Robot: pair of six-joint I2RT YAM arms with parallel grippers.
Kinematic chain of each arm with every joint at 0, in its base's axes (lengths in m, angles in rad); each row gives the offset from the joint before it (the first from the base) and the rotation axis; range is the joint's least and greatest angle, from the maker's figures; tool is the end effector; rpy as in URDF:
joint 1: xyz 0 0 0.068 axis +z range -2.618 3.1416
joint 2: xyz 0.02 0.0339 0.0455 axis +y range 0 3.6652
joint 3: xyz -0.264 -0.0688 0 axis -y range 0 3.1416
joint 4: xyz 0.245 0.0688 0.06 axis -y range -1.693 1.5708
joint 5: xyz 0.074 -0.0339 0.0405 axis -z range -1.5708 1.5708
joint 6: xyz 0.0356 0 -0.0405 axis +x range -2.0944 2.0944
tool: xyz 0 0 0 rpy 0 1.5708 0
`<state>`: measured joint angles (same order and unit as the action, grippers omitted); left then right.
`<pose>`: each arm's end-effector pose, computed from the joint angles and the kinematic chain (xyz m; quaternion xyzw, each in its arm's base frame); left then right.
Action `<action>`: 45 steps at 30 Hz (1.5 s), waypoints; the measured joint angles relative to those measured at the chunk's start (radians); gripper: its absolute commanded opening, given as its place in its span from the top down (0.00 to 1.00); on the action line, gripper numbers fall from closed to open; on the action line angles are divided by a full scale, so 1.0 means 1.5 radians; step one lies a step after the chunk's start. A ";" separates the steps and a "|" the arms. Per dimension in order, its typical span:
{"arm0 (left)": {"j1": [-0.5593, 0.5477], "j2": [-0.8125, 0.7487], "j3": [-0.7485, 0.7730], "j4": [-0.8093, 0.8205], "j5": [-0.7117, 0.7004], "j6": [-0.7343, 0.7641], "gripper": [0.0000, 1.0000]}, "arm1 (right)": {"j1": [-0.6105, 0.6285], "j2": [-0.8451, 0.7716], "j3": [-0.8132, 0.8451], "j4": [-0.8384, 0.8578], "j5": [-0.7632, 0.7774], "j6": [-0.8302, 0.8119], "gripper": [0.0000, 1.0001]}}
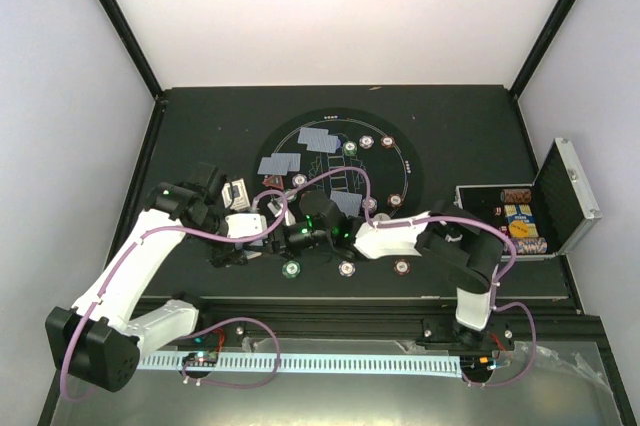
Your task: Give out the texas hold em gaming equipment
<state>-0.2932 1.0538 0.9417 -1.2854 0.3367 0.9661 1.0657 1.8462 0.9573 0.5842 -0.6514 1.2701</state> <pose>0.1481 -0.0570 0.2692 0.5901 0.7853 -0.1294 0.1356 0.1700 0.3521 0.1845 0.1104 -0.7792 -0.6168 0.0176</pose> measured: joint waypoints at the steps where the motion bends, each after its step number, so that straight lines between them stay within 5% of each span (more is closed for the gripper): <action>1: 0.000 0.000 0.000 0.000 0.000 0.000 0.98 | 0.000 0.007 0.001 0.008 -0.001 0.007 0.42; 24: -0.002 0.000 0.000 0.006 0.006 0.000 0.98 | -0.040 -0.029 -0.060 0.045 -0.001 0.006 0.62; 31: -0.002 0.000 0.000 0.001 0.003 0.000 0.98 | -0.041 -0.044 -0.058 0.001 -0.001 -0.022 0.44; 45: -0.002 -0.001 0.000 -0.006 -0.006 0.001 0.98 | -0.003 0.050 0.005 0.090 -0.026 0.057 0.56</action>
<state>-0.2962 1.0531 0.9417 -1.2938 0.3283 0.9680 1.0607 1.9213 0.9642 0.7185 -0.6910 1.3556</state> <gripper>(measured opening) 0.661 0.445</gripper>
